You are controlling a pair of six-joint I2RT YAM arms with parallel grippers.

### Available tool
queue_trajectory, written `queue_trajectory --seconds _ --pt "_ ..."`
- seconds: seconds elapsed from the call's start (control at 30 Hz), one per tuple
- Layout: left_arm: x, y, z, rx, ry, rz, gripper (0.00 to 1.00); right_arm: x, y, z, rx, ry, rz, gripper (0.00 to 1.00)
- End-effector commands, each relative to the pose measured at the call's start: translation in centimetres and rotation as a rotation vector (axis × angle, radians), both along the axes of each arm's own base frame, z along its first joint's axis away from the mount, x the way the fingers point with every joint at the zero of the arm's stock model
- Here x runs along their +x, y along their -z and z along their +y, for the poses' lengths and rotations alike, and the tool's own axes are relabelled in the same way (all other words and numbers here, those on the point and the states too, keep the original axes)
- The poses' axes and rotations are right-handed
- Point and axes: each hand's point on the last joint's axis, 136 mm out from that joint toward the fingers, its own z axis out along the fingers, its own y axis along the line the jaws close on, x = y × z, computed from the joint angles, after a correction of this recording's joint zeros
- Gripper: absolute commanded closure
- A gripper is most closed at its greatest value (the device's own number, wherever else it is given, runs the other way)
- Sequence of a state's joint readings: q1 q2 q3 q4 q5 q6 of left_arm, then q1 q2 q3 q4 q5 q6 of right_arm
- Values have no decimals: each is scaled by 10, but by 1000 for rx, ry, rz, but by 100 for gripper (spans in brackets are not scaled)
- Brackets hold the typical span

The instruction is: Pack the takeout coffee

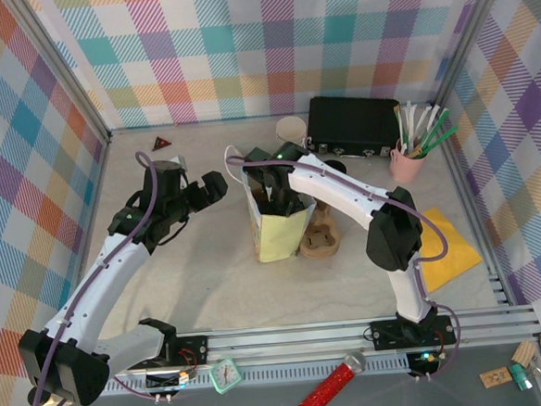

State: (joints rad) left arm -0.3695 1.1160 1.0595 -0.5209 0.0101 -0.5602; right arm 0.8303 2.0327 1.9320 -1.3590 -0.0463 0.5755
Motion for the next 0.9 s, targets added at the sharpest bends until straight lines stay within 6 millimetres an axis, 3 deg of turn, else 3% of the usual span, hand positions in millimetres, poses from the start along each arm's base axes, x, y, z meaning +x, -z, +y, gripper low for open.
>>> queue_trajectory --seconds 0.0,0.3,0.87 --pt "4 -15 0 -23 -3 -37 0 23 24 -6 -71 9 -50 34" --pt "6 -14 -3 -34 5 -34 0 26 4 -5 -52 12 -81 35" --pt "5 -14 -4 -38 11 -36 0 28 -7 -6 -46 16 -100 35"
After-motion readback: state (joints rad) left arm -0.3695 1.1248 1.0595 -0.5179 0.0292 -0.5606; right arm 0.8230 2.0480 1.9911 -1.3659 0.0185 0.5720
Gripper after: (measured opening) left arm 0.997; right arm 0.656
